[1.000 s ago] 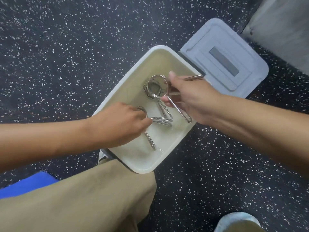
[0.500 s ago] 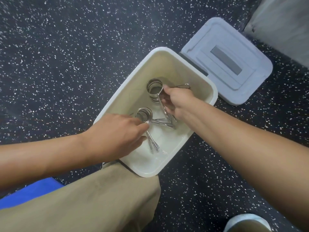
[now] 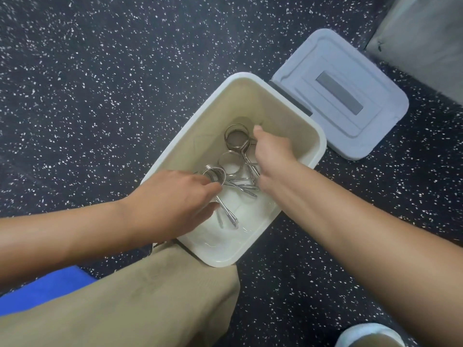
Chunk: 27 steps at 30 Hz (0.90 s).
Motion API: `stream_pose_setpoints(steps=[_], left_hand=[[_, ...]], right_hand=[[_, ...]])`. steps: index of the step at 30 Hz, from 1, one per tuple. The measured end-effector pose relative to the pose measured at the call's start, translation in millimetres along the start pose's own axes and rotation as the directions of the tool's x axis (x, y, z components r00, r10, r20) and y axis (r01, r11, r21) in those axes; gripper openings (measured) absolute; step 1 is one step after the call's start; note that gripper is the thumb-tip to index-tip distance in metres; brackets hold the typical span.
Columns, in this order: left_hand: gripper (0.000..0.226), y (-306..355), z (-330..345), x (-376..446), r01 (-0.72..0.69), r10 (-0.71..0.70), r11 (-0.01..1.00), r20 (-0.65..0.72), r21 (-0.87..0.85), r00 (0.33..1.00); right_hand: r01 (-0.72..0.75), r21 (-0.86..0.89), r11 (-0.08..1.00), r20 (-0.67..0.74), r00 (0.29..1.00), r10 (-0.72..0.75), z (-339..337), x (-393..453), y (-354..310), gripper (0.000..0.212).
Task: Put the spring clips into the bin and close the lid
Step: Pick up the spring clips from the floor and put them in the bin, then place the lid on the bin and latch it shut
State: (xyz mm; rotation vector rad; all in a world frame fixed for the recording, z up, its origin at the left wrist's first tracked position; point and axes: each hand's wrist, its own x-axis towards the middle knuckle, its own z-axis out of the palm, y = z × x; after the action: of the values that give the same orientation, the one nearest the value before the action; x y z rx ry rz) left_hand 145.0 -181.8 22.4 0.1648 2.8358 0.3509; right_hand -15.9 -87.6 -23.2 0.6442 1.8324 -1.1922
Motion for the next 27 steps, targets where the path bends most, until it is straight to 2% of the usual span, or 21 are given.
stream_pose_setpoints(steps=[3,5,7,9,11,14,16,20,23,27], left_hand=[[0.04,-1.0,-3.8,-0.3,0.032,-0.032,0.999,0.013,0.025,0.999],[0.036,-2.3,-5.9,-0.2,0.053,-0.053,0.999,0.014,0.003,0.998],[0.037,-2.7,-9.6,1.8,0.093,-0.092,0.995,0.011,-0.032,0.996],[0.04,-3.4,-13.8,4.8,0.138,-0.138,0.989,0.001,-0.046,0.99],[0.038,-4.2,-17.2,7.5,0.168,-0.169,0.984,-0.018,-0.065,0.985],[0.033,-4.9,-15.6,19.6,0.22,-0.225,0.969,-0.032,-0.11,0.974],[0.027,-8.4,-8.0,35.1,0.277,-0.285,0.943,-0.019,-0.183,0.958],[0.031,-16.3,12.0,76.6,0.374,-0.384,0.895,0.007,-0.242,0.923],[0.029,-19.4,20.3,106.3,0.453,-0.456,0.849,0.058,-0.272,0.888],[0.028,-23.5,24.6,135.4,0.481,-0.49,0.85,0.015,-0.215,0.872]], right_hand=[[0.038,0.015,0.999,0.077,0.996,-0.039,-12.9,-20.8,-5.8,0.021],[0.124,-0.003,0.992,0.117,0.986,-0.123,-22.5,-31.6,-11.0,0.026],[0.239,-0.033,0.97,0.124,0.964,-0.234,-34.8,-41.2,-23.0,0.017],[0.412,-0.07,0.908,0.127,0.907,-0.402,-48.7,-45.7,-41.3,0.012],[0.584,-0.134,0.801,0.099,0.812,-0.575,-63.7,-41.1,-63.5,0.015],[0.705,-0.247,0.665,0.021,0.69,-0.724,-87.2,-12.3,-93.1,0.016],[0.686,-0.35,0.638,-0.026,0.674,-0.738,-100.6,19.1,-102.8,0.015],[0.568,-0.556,0.607,-0.067,0.697,-0.714,-120.6,74.6,-101.9,0.019],[0.494,-0.725,0.48,-0.004,0.694,-0.72,-130.8,98.5,-94.2,0.026],[0.418,-0.864,0.28,0.09,0.676,-0.731,-134.1,118.0,-88.9,0.034]])
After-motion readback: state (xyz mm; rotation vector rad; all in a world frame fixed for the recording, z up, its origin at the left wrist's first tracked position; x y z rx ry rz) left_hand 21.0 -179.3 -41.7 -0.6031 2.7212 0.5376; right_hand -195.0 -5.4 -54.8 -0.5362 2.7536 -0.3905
